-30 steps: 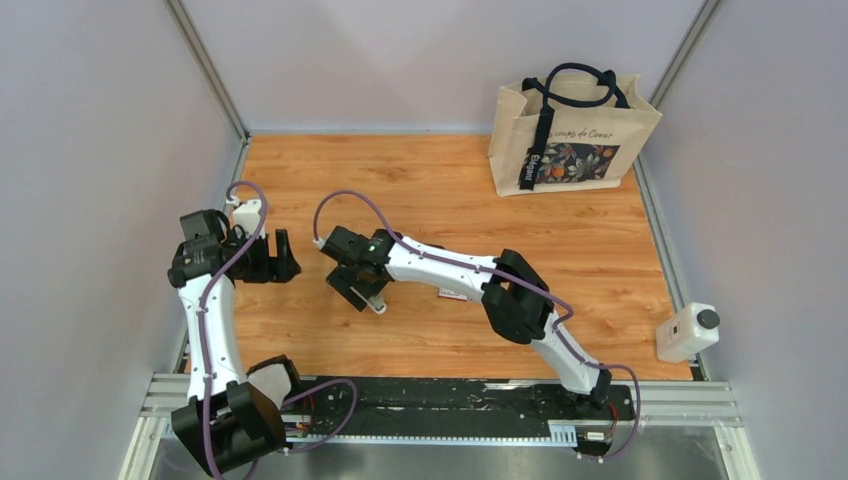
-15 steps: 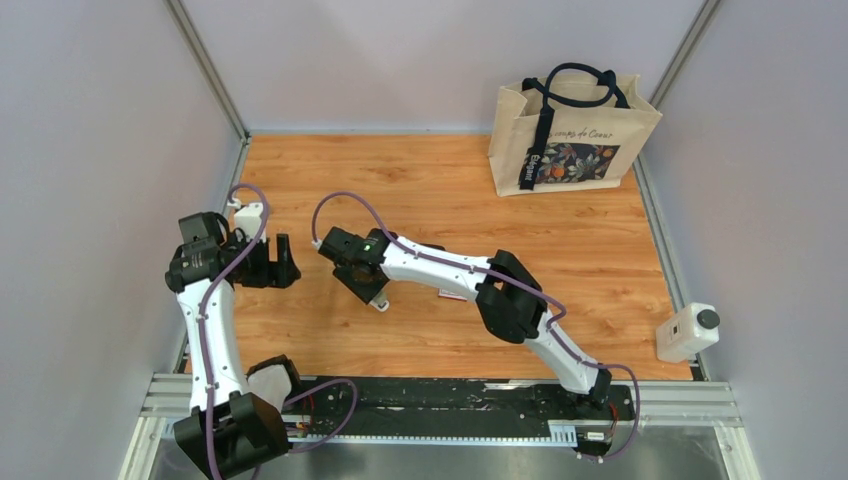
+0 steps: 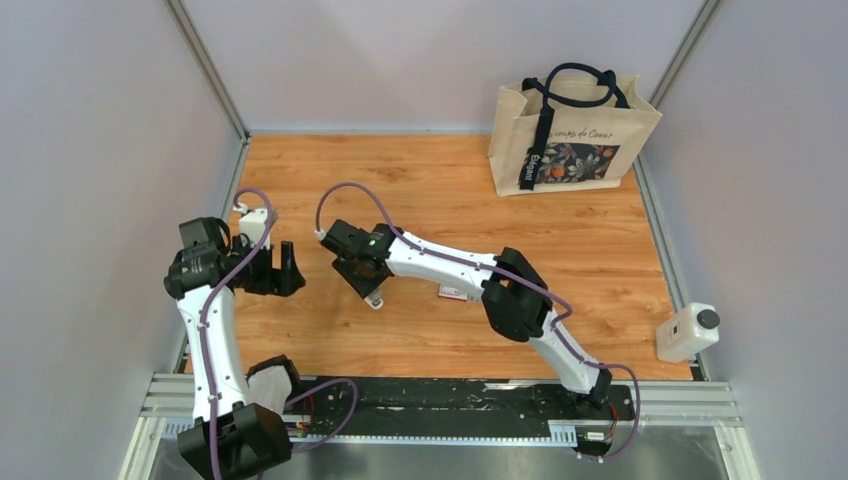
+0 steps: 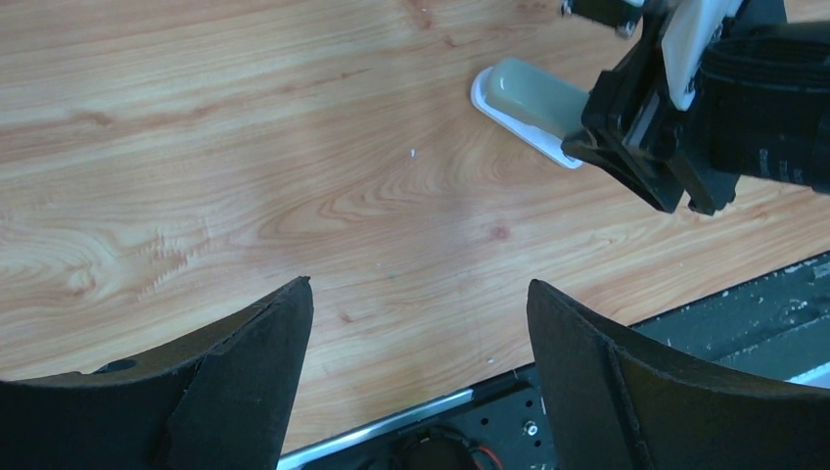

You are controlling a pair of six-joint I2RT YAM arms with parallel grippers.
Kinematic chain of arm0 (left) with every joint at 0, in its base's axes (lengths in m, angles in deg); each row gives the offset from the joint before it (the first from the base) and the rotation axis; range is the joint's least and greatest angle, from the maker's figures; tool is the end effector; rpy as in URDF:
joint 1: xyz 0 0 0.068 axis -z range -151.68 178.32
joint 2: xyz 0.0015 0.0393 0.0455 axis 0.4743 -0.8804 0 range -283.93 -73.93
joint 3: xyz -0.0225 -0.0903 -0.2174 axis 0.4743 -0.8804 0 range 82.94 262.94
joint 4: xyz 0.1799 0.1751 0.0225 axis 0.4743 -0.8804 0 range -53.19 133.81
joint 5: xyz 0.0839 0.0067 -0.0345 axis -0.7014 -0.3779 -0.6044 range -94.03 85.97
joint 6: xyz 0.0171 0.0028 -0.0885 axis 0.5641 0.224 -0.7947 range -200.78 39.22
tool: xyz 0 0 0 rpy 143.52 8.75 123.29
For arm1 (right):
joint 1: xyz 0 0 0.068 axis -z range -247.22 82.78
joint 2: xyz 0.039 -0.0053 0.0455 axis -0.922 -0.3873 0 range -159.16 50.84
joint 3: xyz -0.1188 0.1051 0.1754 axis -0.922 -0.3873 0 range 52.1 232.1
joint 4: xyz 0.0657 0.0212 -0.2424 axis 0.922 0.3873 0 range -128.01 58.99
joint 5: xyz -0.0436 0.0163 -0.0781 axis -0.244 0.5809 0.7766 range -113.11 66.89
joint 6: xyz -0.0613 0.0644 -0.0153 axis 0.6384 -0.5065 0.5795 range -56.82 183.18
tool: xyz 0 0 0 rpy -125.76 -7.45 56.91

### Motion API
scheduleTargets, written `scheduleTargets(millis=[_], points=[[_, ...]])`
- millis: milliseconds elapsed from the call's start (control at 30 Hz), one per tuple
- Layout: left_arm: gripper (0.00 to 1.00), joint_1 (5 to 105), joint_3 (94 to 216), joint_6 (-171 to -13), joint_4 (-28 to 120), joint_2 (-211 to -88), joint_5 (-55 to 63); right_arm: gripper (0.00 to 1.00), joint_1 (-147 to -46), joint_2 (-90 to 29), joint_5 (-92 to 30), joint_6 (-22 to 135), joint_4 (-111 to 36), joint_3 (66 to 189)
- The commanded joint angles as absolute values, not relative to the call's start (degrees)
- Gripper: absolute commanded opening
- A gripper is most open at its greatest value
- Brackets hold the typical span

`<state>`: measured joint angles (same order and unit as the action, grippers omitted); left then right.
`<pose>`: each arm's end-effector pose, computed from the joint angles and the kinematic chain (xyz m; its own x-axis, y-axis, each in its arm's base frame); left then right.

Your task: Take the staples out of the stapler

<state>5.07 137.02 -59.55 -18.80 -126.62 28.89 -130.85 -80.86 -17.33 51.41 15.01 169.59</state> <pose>0.1869 0.0326 0.2350 -0.7836 -0.0057 -0.6213 0.2069 0.9405 -0.2697 0.2171 0.4199 0.1408 -0.5792 -0.7115 -0.3979 -0.7722 0.6353 -0.0119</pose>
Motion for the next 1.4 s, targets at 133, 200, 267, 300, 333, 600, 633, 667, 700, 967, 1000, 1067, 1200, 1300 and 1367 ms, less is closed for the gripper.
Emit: scheduleTargets(millis=[133,200,267,300,333,600,633,667,700,967,1000,1067,1200,1300,1367], points=[[0.89,4.6,141.5,-54.9,-21.1,-125.5,34.9,0.09,-128.6,-68.2,-19.0,42.3,1.2,162.8],[0.86,4.7,141.7,-53.3,-21.7,-126.1,37.6,0.09,-128.1,-65.3,-19.7,39.0,-4.2,159.3],[0.83,4.7,141.7,-52.4,-21.8,-126.5,38.9,0.09,-127.8,-61.1,-19.9,36.5,-7.5,154.5],[0.83,4.9,141.4,-51.4,-21.8,-126.8,40.0,0.09,-127.8,-60.0,-19.9,35.9,-9.7,153.4],[0.83,5.4,141.3,-50.6,-22.2,-127.1,40.1,0.09,-127.7,-58.5,-20.0,35.4,-10.4,152.3],[0.89,17.5,142.0,-41.2,-27.5,-130.9,41.5,0.09,-127.7,-53.3,-18.7,32.1,-13.8,146.1],[0.89,18.8,142.2,-40.3,-28.1,-131.0,41.4,0.09,-127.7,-53.0,-18.7,31.9,-14.0,145.8],[0.89,20.0,142.3,-38.7,-28.5,-131.0,41.3,0.09,-127.7,-52.3,-18.8,31.9,-14.1,145.7],[0.89,21.2,141.8,-37.8,-28.7,-130.8,41.7,0.09,-127.7,-52.1,-19.1,31.7,-14.2,145.6],[0.89,21.6,137.0,-30.8,-26.9,-130.9,42.9,0.09,-127.6,-47.4,-20.2,28.8,-16.4,140.9],[0.89,21.6,136.6,-30.2,-26.6,-131.3,43.2,0.09,-127.6,-46.6,-20.6,28.6,-16.7,140.3],[0.89,21.8,136.0,-29.8,-25.0,-132.6,43.3,0.09,-127.5,-46.0,-22.1,27.6,-17.4,138.7],[0.89,23.7,135.6,-31.3,-21.9,-135.2,41.8,0.09,-127.4,-44.1,-24.9,25.2,-19.9,135.0],[0.89,24.9,135.3,-32.5,-20.3,-136.0,42.5,0.09,-127.4,-43.2,-26.3,23.5,-21.5,132.6],[0.89,26.0,134.4,-33.6,-18.3,-135.4,41.9,0.09,-127.4,-42.8,-27.0,22.5,-22.4,131.1]])
